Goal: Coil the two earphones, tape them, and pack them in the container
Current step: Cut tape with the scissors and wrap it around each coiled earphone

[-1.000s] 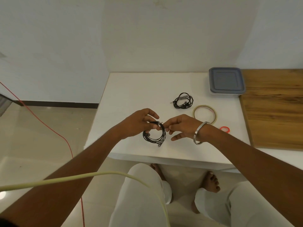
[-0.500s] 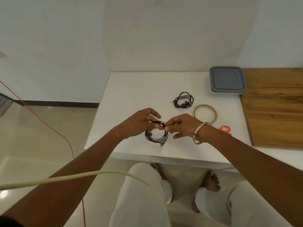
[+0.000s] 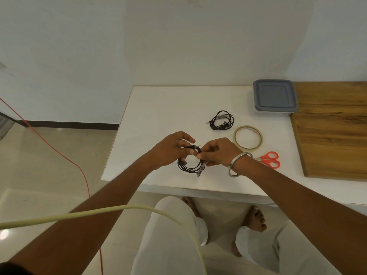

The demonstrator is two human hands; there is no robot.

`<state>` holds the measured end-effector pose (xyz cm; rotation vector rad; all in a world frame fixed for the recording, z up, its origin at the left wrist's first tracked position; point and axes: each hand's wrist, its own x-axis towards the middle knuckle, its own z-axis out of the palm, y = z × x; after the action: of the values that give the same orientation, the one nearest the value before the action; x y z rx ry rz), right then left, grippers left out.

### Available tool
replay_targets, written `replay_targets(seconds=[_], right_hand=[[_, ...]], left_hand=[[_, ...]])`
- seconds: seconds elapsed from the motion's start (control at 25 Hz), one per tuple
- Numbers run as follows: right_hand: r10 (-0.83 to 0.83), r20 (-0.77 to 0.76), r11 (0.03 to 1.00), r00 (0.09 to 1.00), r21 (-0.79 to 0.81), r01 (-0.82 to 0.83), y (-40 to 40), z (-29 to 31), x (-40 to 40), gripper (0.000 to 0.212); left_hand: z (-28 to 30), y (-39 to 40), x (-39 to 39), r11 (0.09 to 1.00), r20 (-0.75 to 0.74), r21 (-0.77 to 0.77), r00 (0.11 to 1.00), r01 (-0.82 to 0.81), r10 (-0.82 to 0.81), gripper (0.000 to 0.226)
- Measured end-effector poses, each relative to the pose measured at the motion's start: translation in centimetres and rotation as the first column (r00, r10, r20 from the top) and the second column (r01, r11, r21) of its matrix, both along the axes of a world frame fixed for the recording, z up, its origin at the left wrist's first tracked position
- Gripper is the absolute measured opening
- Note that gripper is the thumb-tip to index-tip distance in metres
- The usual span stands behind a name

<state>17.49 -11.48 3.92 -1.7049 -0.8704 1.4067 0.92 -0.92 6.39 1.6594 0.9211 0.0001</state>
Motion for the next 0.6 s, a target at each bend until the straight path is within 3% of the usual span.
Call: replay_targets(seconds=[0.12,0.2,0.36,0.6], right_hand=[[-0.02,0.082,1.0,0.996,0.02,0.018,0.0,-0.1,-0.4,0.013],[0.004,0.22,0.999,0.976,0.037,-0.012,0.0,-0.3,-0.4,0.013],[0.022,0.507,0.993,0.861,0.092,-0.079,0.0,-0.8,-0.1,0.009],[-0.038,0.611,0.984,0.791,0.163,-0.078,-0.4,-1.5,-0.4,0.011]], left_hand=[[-0.2,-0.1,0.2,1.0,0.0,0.009,1.0,-0.005,0.005,0.028],[-0.4,-0.2,0.3,1.0,-0.008,0.026,1.0,-0.012,0.012,0.027],[-0.8,-0.4,0.5,0.999,-0.035,0.039,0.999,-0.011,0.013,0.024],[-1.1,-1.0,0.8,0.999,-0.014,-0.004,0.999,-0.033,0.033,0.023]])
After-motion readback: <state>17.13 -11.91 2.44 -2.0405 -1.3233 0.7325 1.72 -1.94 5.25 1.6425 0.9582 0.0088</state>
